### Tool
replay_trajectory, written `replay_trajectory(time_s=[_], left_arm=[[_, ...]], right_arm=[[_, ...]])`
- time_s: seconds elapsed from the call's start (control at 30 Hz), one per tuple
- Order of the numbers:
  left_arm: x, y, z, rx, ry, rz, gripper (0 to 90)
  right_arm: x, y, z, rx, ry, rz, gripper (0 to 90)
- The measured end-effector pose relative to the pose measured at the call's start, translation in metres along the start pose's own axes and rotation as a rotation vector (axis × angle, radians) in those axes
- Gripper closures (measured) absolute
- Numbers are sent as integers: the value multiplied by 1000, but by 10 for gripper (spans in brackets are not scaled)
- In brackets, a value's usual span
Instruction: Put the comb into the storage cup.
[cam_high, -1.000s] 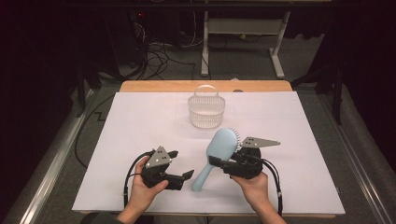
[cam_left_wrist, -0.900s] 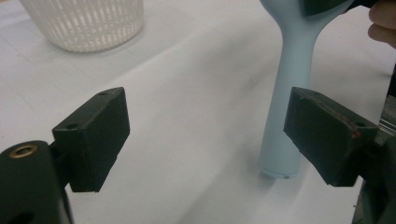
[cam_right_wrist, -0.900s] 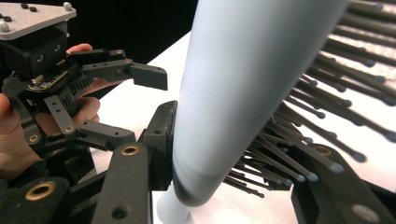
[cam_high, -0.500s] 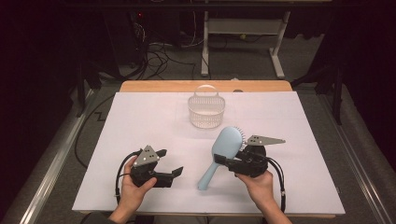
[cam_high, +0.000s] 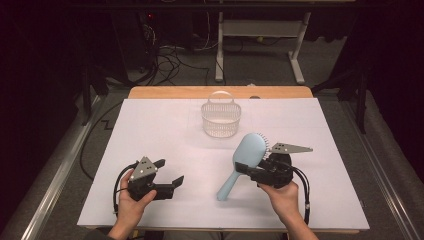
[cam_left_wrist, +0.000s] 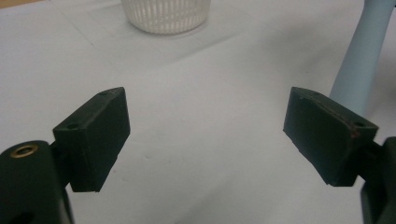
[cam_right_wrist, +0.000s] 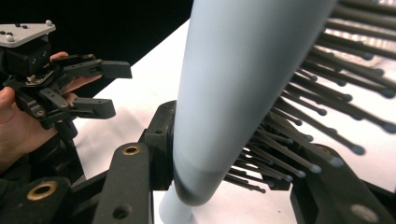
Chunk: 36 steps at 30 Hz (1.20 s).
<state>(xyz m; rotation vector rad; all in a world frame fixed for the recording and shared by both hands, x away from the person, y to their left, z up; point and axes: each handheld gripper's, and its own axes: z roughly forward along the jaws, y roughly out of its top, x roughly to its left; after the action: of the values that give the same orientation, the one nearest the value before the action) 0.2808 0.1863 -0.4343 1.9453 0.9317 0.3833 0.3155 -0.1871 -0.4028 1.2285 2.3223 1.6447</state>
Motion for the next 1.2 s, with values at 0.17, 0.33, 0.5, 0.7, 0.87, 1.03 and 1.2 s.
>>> replay_trajectory(time_s=[0.17,0.33,0.5,0.7,0.87,1.03,1.2], left_arm=[[5,-5,-2,-9,32,-8,156],[11,-10,-7,-16,54,-30,156],[17,-15,-11,-41,89,-48,156],[25,-21,-20,-76,121,-72,156],[32,-27,-25,-101,161,-88,156],[38,-34,-27,-120,186,-106,156],[42,-38,-25,-128,205,-117,156]], right_arm=[[-2,1,-3,2,-12,-4,560],[-4,1,-7,5,-26,-5,560],[-6,2,-11,5,-38,-7,560],[-8,2,-17,-2,-52,-6,560],[-12,3,-21,-11,-66,0,560],[-13,7,-26,-16,-79,-2,560],[-12,10,-28,-16,-87,-11,559]])
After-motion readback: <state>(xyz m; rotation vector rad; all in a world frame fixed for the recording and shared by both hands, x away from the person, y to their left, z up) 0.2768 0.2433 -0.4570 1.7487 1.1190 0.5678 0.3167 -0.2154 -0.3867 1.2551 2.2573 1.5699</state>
